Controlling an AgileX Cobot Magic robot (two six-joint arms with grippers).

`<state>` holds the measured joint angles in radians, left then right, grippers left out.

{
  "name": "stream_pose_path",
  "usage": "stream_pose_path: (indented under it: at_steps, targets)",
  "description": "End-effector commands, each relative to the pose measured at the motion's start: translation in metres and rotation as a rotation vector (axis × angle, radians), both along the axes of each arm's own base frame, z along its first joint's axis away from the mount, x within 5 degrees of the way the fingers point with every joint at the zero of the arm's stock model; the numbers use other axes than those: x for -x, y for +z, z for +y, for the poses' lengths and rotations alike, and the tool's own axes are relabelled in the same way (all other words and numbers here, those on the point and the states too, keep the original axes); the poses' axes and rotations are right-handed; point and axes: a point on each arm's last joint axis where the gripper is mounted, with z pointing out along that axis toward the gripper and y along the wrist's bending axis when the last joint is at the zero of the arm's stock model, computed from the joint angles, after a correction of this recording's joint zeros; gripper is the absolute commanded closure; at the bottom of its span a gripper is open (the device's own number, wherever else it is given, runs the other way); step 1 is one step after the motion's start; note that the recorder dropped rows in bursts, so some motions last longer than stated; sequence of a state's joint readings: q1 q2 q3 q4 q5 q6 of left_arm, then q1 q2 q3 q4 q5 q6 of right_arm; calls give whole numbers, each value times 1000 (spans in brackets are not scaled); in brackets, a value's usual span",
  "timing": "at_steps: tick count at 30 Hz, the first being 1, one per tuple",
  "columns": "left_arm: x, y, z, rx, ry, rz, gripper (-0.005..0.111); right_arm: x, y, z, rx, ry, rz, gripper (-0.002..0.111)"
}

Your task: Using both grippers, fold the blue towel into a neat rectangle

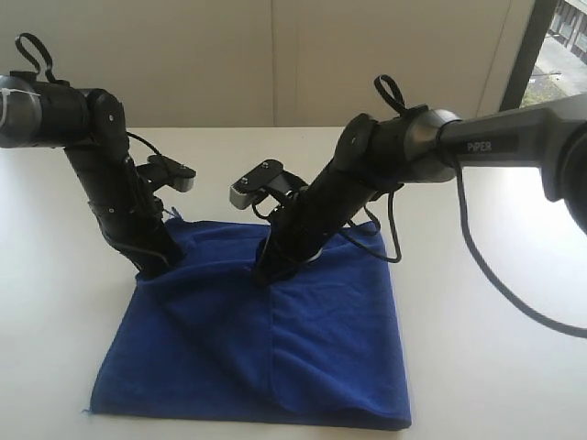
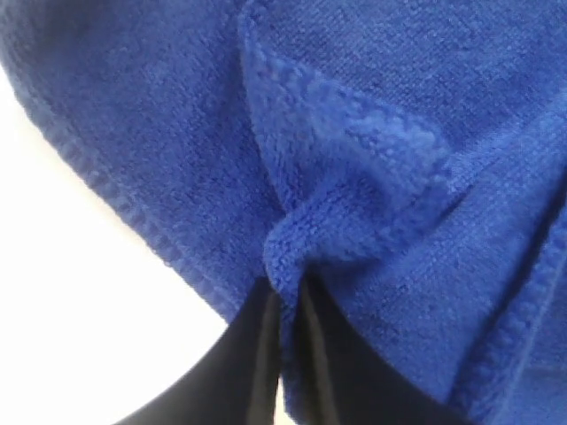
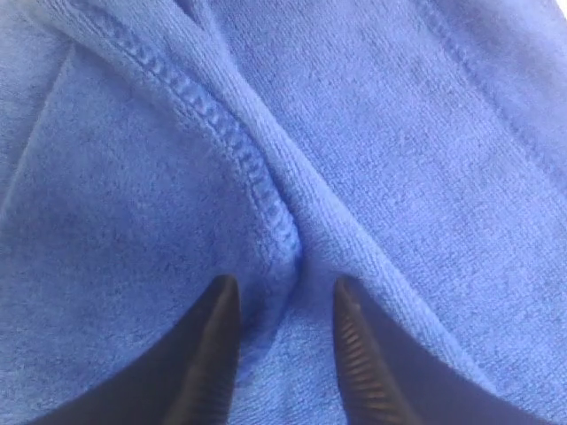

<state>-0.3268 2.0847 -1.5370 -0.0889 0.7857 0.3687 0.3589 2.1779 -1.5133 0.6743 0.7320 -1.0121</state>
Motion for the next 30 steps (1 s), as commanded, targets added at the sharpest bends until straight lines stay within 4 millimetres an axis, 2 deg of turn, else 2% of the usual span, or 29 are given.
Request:
stream_pose_path:
  at_steps: [1,5,12,17,24,30]
  targets:
    - [2,-1,-1,3,10,15,92,-1,-1,0,-2,-15,-14,74]
    - [1,0,-2,6,9,3,92,1,-1,0,-3,-4,5,79]
    - [1,0,-2,7,10,-1,92,8,4,6,-61,43,67,108]
    - [1,0,-2,7,10,-3,92,18,12,19,-92,99,86,108]
    - [-1,0,2,1,15,-8,92,49,16,61,-111,240,137,108]
    - [-5,0,15,2,54,-7,92,70,19,91,-146,292,148,108]
